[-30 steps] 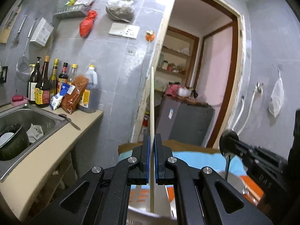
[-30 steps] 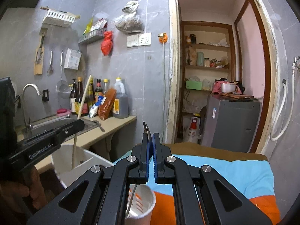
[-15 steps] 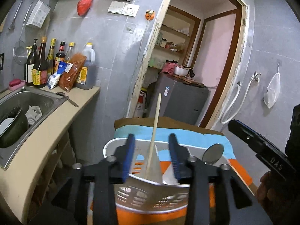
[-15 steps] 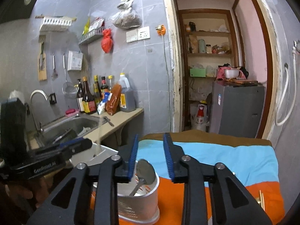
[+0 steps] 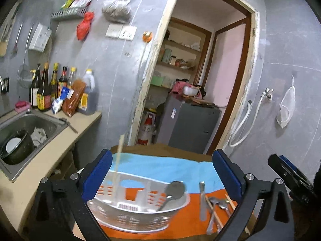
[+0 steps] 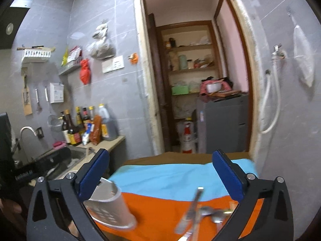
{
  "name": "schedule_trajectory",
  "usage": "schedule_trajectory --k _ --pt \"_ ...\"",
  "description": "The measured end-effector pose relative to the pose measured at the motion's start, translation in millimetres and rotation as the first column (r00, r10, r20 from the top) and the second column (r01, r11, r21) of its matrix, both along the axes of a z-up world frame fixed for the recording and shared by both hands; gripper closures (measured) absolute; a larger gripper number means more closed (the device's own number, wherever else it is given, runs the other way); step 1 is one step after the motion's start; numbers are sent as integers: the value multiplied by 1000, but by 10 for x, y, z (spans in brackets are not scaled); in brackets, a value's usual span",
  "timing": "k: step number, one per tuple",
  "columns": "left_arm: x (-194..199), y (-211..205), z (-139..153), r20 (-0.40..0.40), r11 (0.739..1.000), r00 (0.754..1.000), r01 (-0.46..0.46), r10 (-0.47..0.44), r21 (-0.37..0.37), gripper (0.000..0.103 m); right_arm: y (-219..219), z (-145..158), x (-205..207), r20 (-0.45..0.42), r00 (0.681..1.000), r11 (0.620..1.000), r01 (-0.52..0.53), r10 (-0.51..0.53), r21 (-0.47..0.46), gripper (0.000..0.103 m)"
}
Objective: Organize utensils
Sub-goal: 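Move both tools back down to the remaining utensils on the cloth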
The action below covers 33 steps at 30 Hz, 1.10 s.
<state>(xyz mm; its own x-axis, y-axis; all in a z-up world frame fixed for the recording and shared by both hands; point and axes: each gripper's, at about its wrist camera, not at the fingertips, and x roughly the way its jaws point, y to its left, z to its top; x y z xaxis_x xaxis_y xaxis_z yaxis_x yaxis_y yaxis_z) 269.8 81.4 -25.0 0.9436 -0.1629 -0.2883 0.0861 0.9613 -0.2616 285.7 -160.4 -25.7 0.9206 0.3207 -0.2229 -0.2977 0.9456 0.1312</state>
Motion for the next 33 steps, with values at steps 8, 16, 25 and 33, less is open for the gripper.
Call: schedule_trajectory --k 8,16,25,33 --pt "-126 -785 21 23 993 997 66 -68 97 4 -717 25 -287 15 996 995 87 -87 -44 0" --pt "-4 -1501 -340 -74 976 989 141 -130 168 4 -1245 -217 -331 -32 988 986 145 -148 -86 0" --pt "441 -1920 -1001 -264 938 956 206 -131 278 4 -1662 -864 -15 -245 954 984 158 -174 -81 3" --pt "839 -1863 -1451 -399 942 903 262 -162 211 19 -1547 -1320 354 -401 912 993 58 -93 -98 51"
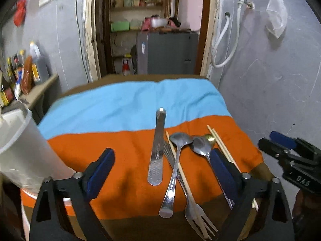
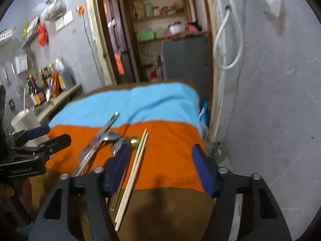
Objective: Organize utensils
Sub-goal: 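Move both tools back down to the remaining utensils on the cloth, then grasp a silver spoon with the left tool while the right tool grasps a chopstick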
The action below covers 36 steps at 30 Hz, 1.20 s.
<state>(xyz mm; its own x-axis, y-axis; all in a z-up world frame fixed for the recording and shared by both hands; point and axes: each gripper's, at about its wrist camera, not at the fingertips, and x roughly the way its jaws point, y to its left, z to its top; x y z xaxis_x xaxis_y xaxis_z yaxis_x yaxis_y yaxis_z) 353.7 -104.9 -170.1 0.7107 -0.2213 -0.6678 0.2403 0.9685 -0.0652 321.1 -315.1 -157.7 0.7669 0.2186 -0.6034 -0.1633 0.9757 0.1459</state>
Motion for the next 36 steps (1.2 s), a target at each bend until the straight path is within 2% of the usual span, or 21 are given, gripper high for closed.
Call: schedule_trajectory --k 3,5,9,12,18,23,28,29,36 --pt "120 8 -87 -47 1000 999 4 -4 2 33 91 -115 120 -44 998 999 -35 35 -12 60" --pt "204 -4 -153 -79 1000 997 17 -17 -2 38 126 -182 176 -66 996 998 -54 53 -10 65" --pt "319 -51 -258 -152 999 987 48 -49 -13 61 191 -287 291 -101 992 997 -77 76 -7 72" --pt "412 -73 -322 -207 998 976 57 -65 -41 67 232 -355 393 -142 986 996 -93 93 0 72" --pt "469 -72 -314 -213 996 974 59 -72 -69 82 254 -429 504 -196 976 996 -91 90 3 72" --pt "461 -50 -308 -230 994 969 66 -84 -87 88 247 -422 495 -194 978 996 -85 82 -7 72" --pt "444 -79 -308 -236 996 968 75 -86 -56 92 213 -425 507 -198 979 999 -53 50 -9 73" --pt "460 -81 -302 -240 996 967 72 -83 -57 95 212 -432 513 -200 979 999 -52 49 -10 73" --pt "443 12 -279 -263 991 961 50 -81 -125 98 293 -437 531 -207 977 997 -59 47 -56 73"
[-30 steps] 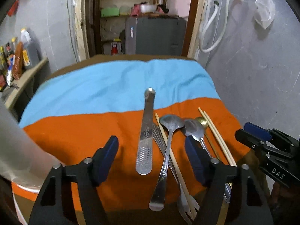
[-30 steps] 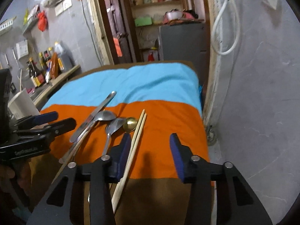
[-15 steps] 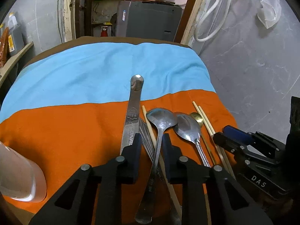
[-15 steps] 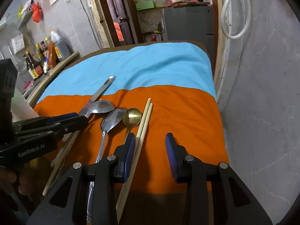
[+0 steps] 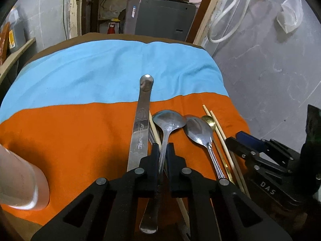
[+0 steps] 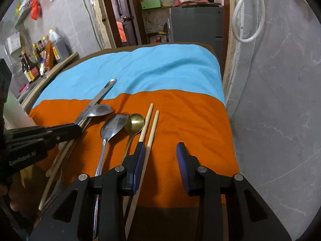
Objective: Organize utensils
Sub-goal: 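Grasp a silver spoon with the left tool while the right tool grasps a chopstick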
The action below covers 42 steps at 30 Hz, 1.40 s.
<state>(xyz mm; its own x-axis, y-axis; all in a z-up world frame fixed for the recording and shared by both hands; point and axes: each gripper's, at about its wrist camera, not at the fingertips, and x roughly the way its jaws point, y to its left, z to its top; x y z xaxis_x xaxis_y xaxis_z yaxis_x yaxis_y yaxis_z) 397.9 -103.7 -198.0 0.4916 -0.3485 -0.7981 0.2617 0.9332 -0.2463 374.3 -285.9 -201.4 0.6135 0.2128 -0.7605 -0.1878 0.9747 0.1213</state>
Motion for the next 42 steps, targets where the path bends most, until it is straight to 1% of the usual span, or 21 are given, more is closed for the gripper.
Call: schedule_trajectory --k 5,7,11,14,15,16,17,20,22,23,27,31,34,37,40,42 --pt "-118 131 35 1 998 999 -36 36 -56 99 16 -6 3 -4 1000 1000 -5 5 -15 73" --pt "-182 209 46 -4 994 999 -51 50 -100 100 57 -20 14 -15 1000 999 -11 11 -35 73" --pt "-273 329 55 -16 985 997 -81 79 -151 101 114 -30 36 -15 1000 997 -14 13 -73 73" --pt "-309 393 68 -22 982 994 -106 104 -155 101 104 -35 28 -15 1000 997 -15 14 -75 73" --pt "-322 416 78 -22 980 993 -117 114 -159 101 102 -36 29 -15 1000 997 -15 14 -77 74" --pt "-336 433 86 -22 979 992 -126 124 -159 101 100 -35 26 -13 1000 997 -19 18 -74 79" --pt "-349 447 92 -21 979 991 -134 132 -152 101 103 -29 18 -9 1000 997 -27 27 -68 96" --pt "-364 475 87 -29 980 988 -156 153 -122 100 140 -27 -5 -6 999 996 -52 52 -68 97" --pt "-335 474 86 -46 982 986 -161 157 -101 100 121 -33 10 -13 999 997 -53 52 -52 97" --pt "-313 477 78 -53 983 987 -158 153 -92 100 114 -33 18 -19 999 998 -52 51 -43 96" --pt "-151 433 31 -122 991 985 -126 120 -43 98 119 -29 111 -53 998 999 -40 39 -28 96" --pt "-64 419 43 -146 994 984 -105 101 -16 98 136 -10 260 -114 993 1000 -21 20 -12 96" --pt "-24 449 38 -168 993 980 -110 102 -35 99 168 7 367 -165 986 999 -24 19 -31 96" --pt "-47 495 39 -171 990 979 -123 110 -65 100 220 7 417 -188 982 998 -33 23 -50 95" --pt "-139 506 48 -153 989 983 -112 97 -93 101 250 1 375 -167 985 995 -67 54 -77 96" --pt "-213 516 71 -139 987 987 -97 79 -129 101 215 -6 313 -142 989 997 -55 47 -52 99"
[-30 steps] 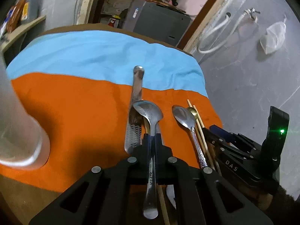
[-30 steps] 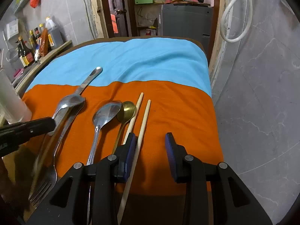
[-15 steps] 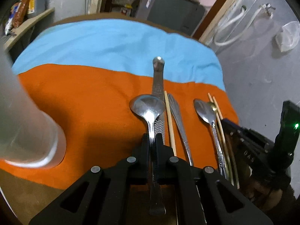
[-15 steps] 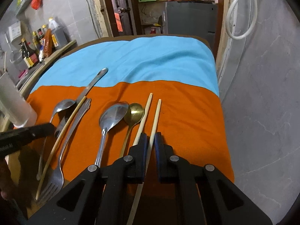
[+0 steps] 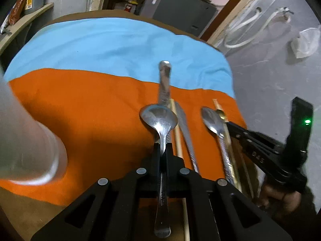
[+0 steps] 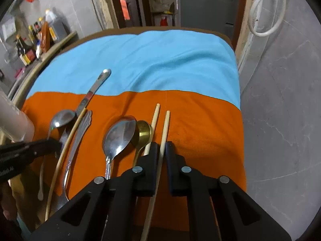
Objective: Organize utensils
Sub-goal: 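Grasp a silver spoon with the left tool while the right tool grasps a chopstick, then lift the spoon with the left tool while the right tool carries the chopstick to the caddy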
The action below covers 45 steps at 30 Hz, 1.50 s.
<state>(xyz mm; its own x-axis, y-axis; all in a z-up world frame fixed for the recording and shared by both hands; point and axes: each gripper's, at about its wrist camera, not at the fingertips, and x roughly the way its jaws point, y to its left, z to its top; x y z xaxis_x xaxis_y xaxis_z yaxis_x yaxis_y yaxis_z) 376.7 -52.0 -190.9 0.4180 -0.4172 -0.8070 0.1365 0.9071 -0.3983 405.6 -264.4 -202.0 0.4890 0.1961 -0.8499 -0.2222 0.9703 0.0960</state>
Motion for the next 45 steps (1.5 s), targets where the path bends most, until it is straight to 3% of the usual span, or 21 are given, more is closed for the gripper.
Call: schedule_trajectory --k 4,7,12,21,28,35,38,42,45 --pt "-178 -14 108 71 1000 997 27 -27 10 101 -159 21 -238 52 998 986 26 -35 167 100" --pt "-311 -41 191 129 999 991 44 -46 18 102 -174 159 -472 129 990 976 28 -57 216 100" --pt "-453 -112 214 158 994 983 80 -90 69 103 -43 250 -765 164 985 975 11 -48 220 100" --pt "-450 -51 68 54 990 991 118 -123 77 103 120 228 -861 106 993 966 17 -46 259 100" --pt "-392 -70 -6 -19 983 987 160 -159 89 103 301 97 -805 29 1000 978 -7 1 208 100" --pt "-230 -33 -30 -100 985 982 166 -160 48 103 448 62 -630 -58 998 994 -6 12 108 99" --pt "-269 -24 -6 -82 985 984 163 -158 55 103 537 73 -569 -81 997 998 -7 12 59 99" --pt "-371 71 37 -38 991 991 131 -131 15 103 534 90 -544 -94 996 998 21 -15 61 101" --pt "-521 204 173 52 993 993 106 -103 -46 103 403 161 -674 -36 998 982 50 -44 185 101"
